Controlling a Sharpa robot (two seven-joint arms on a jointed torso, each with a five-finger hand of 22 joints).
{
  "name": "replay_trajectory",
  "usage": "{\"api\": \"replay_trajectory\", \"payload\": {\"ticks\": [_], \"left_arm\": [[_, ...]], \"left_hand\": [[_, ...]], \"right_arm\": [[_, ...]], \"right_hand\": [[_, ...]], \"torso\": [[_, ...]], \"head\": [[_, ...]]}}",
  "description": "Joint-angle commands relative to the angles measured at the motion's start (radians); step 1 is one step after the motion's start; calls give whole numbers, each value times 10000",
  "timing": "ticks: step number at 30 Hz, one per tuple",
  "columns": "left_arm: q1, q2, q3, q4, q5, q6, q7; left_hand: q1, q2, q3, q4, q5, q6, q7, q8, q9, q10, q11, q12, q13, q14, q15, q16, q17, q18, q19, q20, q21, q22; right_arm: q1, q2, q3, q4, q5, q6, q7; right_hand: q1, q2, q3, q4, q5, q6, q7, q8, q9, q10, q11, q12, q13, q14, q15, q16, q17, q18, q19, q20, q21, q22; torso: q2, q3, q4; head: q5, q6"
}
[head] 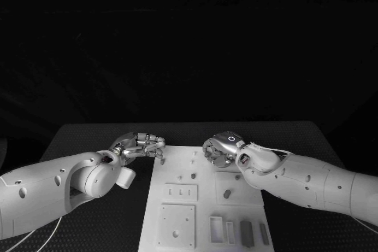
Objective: Assemble the parts on the task board
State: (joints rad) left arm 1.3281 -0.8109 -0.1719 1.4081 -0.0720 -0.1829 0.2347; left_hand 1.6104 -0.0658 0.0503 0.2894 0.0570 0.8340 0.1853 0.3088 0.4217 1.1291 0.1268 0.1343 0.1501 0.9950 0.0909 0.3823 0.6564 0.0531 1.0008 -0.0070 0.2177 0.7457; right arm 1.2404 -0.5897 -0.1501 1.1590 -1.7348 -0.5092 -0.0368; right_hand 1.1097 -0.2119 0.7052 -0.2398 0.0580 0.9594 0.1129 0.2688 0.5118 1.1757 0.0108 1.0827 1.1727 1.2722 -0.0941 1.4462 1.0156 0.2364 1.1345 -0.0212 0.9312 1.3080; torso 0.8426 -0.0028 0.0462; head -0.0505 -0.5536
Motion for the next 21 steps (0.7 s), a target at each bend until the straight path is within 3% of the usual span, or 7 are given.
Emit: {"api": "replay_trajectory", "payload": {"ticks": [1,14,21], "left_arm": [[8,44,9,-17,-30,169,55],[7,27,9,-21,-30,169,44],[7,12,9,-8,-30,162,42]], "left_hand": [[-105,16,-60,4,-23,-20,52,-58,-9,39,62,-64,16,-9,50,-67,14,143,-40,29,-68,16],[-106,20,-60,2,-22,-25,55,-62,-12,36,64,-72,16,-9,50,-77,22,144,-39,29,-72,17],[-106,19,-61,1,-23,-27,56,-64,-13,36,65,-76,17,-9,50,-83,27,144,-40,29,-76,17]], "right_arm": [[-2,-16,4,-6,-62,-84,-119],[-2,-84,8,-10,-62,17,-57],[-2,-86,7,-50,-71,119,-30]], "right_hand": [[-28,-13,12,69,-14,-123,139,-20,7,19,43,-11,-7,19,46,38,-7,254,57,-7,-23,129],[65,-3,43,48,-14,-85,125,2,22,21,31,-4,-8,34,38,48,11,254,49,-22,-26,134],[227,253,47,-113,-16,150,52,131,93,63,-36,19,-13,71,-13,74,49,254,33,-33,-17,151]], "torso": [[9,-3,-7],[8,0,16],[7,-1,12]], "head": [[-28,4],[-54,-15],[-61,-26]]}}
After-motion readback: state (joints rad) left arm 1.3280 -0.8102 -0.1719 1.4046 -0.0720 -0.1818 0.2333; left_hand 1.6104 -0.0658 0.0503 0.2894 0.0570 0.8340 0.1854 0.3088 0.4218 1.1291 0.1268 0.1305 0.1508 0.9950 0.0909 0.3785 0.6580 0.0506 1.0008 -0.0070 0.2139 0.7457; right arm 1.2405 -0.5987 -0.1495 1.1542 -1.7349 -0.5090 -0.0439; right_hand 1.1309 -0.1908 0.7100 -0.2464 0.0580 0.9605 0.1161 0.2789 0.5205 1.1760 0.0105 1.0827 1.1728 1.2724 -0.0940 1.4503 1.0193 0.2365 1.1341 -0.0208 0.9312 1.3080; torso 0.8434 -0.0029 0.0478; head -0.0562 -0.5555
